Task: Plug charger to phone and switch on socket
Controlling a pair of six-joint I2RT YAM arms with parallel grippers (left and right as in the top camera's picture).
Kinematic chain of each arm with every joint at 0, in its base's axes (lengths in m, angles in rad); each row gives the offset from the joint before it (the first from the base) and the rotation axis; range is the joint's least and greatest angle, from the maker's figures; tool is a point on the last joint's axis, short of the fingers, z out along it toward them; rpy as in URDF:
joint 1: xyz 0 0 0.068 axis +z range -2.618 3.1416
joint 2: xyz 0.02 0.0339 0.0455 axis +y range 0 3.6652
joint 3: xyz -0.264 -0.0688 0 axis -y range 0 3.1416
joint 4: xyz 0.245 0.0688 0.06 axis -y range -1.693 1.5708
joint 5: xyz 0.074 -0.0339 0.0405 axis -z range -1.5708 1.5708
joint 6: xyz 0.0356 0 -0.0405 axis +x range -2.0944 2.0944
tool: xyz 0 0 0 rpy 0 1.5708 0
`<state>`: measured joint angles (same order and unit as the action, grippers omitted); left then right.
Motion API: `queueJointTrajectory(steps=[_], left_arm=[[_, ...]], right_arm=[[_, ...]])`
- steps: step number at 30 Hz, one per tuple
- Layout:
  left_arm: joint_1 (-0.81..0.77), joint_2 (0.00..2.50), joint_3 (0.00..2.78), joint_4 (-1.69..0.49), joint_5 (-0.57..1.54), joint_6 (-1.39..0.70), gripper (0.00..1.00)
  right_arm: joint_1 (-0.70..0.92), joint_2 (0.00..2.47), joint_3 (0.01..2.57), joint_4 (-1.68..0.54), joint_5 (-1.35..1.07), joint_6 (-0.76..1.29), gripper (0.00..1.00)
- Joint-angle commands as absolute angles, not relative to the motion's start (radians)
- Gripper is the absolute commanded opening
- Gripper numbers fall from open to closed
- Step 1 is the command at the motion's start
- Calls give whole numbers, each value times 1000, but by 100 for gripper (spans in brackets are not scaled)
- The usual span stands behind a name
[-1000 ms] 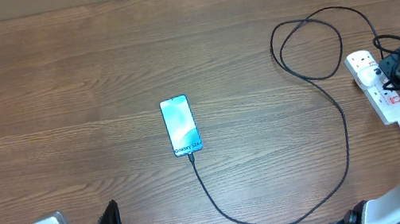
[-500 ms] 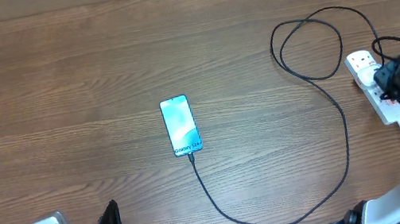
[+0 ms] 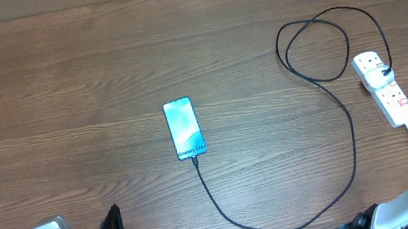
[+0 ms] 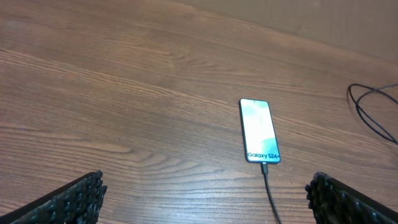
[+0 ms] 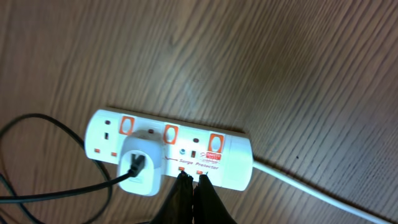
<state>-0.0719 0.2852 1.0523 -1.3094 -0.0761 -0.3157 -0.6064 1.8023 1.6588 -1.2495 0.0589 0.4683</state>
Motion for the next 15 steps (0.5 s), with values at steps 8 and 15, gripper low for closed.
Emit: queueJointTrajectory(steps=[8,15], left_arm=[[-73,286,1051,-1305,-89,-329,99],[-73,286,1051,-1305,-89,-329,99]], right_arm=[[-599,2044,1670,-1266,-84,357,4],[-599,2086,1670,-1211,-123,339,4]])
